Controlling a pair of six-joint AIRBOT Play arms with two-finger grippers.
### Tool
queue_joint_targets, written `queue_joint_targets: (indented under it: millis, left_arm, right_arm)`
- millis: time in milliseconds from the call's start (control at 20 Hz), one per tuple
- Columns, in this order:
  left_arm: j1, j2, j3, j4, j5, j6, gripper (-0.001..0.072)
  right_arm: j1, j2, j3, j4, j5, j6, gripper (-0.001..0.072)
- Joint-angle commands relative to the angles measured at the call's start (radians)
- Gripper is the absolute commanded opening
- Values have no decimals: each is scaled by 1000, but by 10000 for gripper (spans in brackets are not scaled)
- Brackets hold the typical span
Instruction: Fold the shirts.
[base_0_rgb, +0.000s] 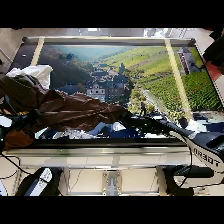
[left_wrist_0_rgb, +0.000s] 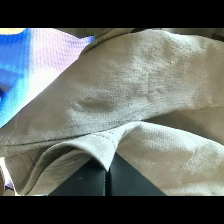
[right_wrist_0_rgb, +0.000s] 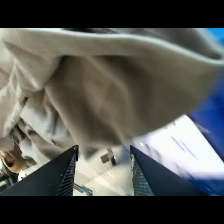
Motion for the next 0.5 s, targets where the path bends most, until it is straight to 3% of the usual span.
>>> queue_joint_targets:
  millis: [0, 200, 250, 300, 350, 450]
  left_arm:
    - [0, 1, 1, 0, 0, 0, 10]
    - [0, 1, 1, 0, 0, 0, 10]
    - [0, 1, 1, 0, 0, 0, 10]
    - [0, 1, 1, 0, 0, 1, 10]
    - [0, 1, 1, 0, 0, 1, 9]
    - [0, 10, 8, 0, -6, 9, 10]
  right_arm:
    - [71, -77, 76, 32, -34, 1, 387]
    - [81, -134, 200, 31, -40, 6, 378]
    - [81, -141, 221, 31, -39, 27, 339]
    - [81, -145, 236, 31, -37, 28, 215]
    - [81, -146, 249, 31, -37, 28, 4]
    - [72, -139, 279, 27, 13, 7, 10]
